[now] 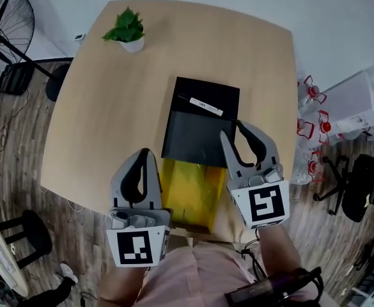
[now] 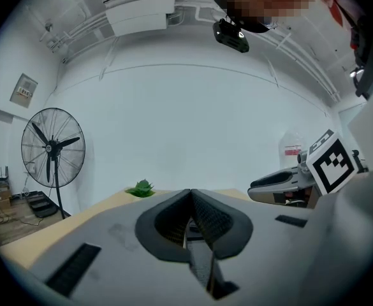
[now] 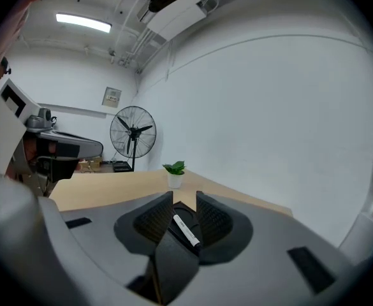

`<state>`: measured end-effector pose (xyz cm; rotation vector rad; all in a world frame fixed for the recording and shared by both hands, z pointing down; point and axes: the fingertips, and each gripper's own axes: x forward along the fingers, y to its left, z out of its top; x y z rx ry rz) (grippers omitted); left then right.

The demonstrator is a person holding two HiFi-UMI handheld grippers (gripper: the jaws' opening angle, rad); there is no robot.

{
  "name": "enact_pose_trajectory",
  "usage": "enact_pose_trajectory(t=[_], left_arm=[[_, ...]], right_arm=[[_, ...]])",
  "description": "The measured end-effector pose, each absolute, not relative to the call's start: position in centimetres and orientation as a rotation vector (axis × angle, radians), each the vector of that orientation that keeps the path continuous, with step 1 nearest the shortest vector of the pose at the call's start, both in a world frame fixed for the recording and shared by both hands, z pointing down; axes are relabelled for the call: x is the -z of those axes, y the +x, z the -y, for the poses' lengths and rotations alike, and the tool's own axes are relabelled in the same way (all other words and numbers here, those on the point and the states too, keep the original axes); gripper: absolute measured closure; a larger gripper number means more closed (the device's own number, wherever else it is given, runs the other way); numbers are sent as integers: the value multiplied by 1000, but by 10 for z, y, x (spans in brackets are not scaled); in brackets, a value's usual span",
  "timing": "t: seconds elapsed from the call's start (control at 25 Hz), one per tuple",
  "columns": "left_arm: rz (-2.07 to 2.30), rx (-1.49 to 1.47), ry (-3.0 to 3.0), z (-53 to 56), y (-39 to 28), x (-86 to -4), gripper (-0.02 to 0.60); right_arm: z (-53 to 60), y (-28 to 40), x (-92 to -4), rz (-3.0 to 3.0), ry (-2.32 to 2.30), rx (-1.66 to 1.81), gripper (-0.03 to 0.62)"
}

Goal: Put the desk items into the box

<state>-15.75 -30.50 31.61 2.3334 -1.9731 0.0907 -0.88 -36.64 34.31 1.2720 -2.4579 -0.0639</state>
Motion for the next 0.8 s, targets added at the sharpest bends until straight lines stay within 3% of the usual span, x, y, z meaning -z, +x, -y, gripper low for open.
enact_pose_trajectory(t=[0.8], left_arm=[[1933, -287, 2125, 362, -170, -423, 571]], right_arm=[[438, -22, -484, 2314, 851, 46, 468]])
